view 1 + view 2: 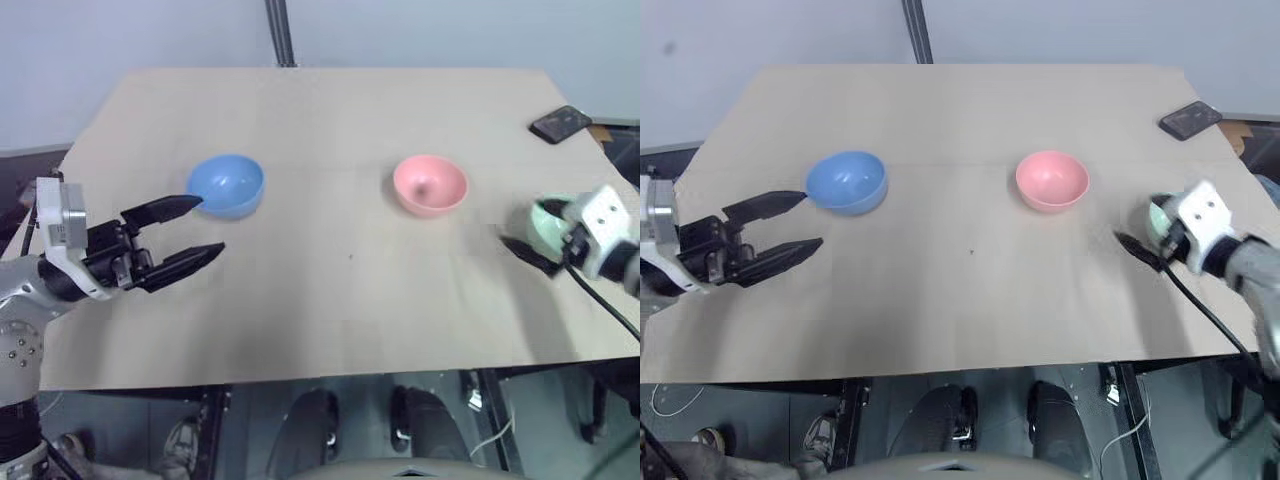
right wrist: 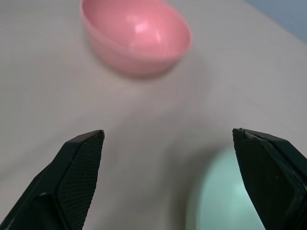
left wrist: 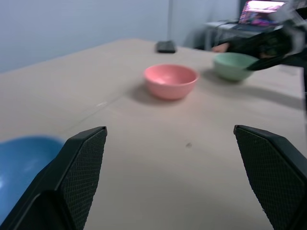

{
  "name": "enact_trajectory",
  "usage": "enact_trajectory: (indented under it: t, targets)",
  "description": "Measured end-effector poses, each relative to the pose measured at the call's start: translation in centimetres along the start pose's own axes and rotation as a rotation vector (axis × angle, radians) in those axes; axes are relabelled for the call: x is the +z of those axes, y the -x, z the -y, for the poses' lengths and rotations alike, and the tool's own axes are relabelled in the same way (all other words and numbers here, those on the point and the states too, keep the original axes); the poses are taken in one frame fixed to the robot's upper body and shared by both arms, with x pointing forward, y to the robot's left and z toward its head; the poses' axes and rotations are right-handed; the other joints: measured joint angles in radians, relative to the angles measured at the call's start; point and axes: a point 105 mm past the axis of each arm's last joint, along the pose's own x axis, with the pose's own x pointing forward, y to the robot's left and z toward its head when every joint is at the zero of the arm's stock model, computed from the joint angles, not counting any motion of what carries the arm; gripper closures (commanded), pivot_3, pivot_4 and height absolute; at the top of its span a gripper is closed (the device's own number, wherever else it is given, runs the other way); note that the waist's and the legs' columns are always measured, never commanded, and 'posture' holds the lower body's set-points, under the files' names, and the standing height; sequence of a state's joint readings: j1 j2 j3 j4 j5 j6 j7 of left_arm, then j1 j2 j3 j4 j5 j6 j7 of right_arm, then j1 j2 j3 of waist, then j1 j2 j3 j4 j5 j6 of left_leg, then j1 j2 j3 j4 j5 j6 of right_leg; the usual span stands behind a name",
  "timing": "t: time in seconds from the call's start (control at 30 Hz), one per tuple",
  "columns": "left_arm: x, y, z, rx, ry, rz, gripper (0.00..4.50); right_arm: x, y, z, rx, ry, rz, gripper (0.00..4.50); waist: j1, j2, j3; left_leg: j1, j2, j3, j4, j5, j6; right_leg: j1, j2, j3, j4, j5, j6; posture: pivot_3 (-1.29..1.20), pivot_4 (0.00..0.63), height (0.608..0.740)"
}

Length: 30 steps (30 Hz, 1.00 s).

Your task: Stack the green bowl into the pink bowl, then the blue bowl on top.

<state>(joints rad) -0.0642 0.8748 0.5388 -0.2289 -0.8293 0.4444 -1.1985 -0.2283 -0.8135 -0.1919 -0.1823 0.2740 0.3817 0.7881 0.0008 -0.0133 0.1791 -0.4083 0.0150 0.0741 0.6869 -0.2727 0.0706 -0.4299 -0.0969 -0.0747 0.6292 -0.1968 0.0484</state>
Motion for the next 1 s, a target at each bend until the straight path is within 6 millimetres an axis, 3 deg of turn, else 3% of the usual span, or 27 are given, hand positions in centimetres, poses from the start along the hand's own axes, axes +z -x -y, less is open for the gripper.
enact_trajectory:
  t: [0.07,0.3,0.37,0.5,0.6,0.67,0.83,1.0]
  targets:
    - [0.0,-0.4,0.4,-0.014,0.010,0.004,0.03,0.9,-2.5,-0.8,0.085,0.062,0.024,0.00,-0.006,0.000,0.000,0.000,0.000,0.000,0.000,0.000,0.000,0.000,0.001,0.000,0.000,0.000,0.000,0.00,0.150,0.740]
    - [-1.0,-0.8,1.2,-0.031,0.056,-0.014,0.03,1.1,-8.9,-4.4,0.291,0.208,0.028,0.00,-0.015,0.000,0.000,-0.002,0.000,0.000,0.000,0.000,0.000,-0.001,0.001,0.000,-0.001,0.000,0.000,0.00,0.150,0.740]
    - [-0.9,-0.9,1.6,-0.039,0.052,-0.017,0.00,0.9,-10.2,-4.5,0.334,0.268,0.008,0.52,-0.012,0.000,0.000,-0.003,0.000,-0.001,0.001,0.000,0.000,-0.002,0.001,-0.001,-0.001,0.000,0.000,0.00,0.150,0.740]
    - [-1.3,-0.7,2.2,-0.024,0.069,-0.018,0.00,0.0,-12.0,-4.0,0.359,0.324,-0.032,2.30,-0.014,0.000,0.000,-0.004,0.000,-0.002,0.001,0.000,0.000,-0.002,0.001,-0.002,-0.002,0.000,0.000,0.00,0.150,0.740]
    - [-1.4,-0.7,2.5,-0.002,0.075,-0.009,0.00,-0.3,-12.4,-3.7,0.367,0.370,-0.046,3.71,-0.015,0.000,0.000,-0.004,0.000,-0.002,0.001,0.001,-0.001,-0.002,0.001,-0.002,-0.001,0.000,0.000,0.00,0.150,0.740]
    - [-1.4,-0.8,2.6,0.003,0.071,-0.004,0.00,0.0,-12.4,-3.6,0.367,0.393,-0.033,4.20,-0.014,0.000,0.000,-0.004,0.000,-0.003,0.001,0.001,-0.001,-0.002,0.001,-0.003,-0.001,0.000,0.000,0.00,0.150,0.740]
    - [-1.4,-0.9,2.9,0.016,0.067,0.007,0.00,1.7,-11.3,-5.0,0.469,0.481,0.029,4.20,-0.013,0.001,0.001,-0.004,0.001,-0.003,0.001,0.001,-0.002,-0.002,0.001,-0.003,-0.001,0.000,-0.001,0.00,0.150,0.740]
    - [-1.3,-1.1,2.9,0.026,0.062,0.019,0.00,2.0,-6.7,-9.5,0.703,0.478,0.007,4.20,-0.004,0.001,0.001,-0.005,0.001,-0.005,0.001,0.001,-0.002,-0.002,0.000,-0.005,-0.001,0.001,-0.001,0.00,0.150,0.740]
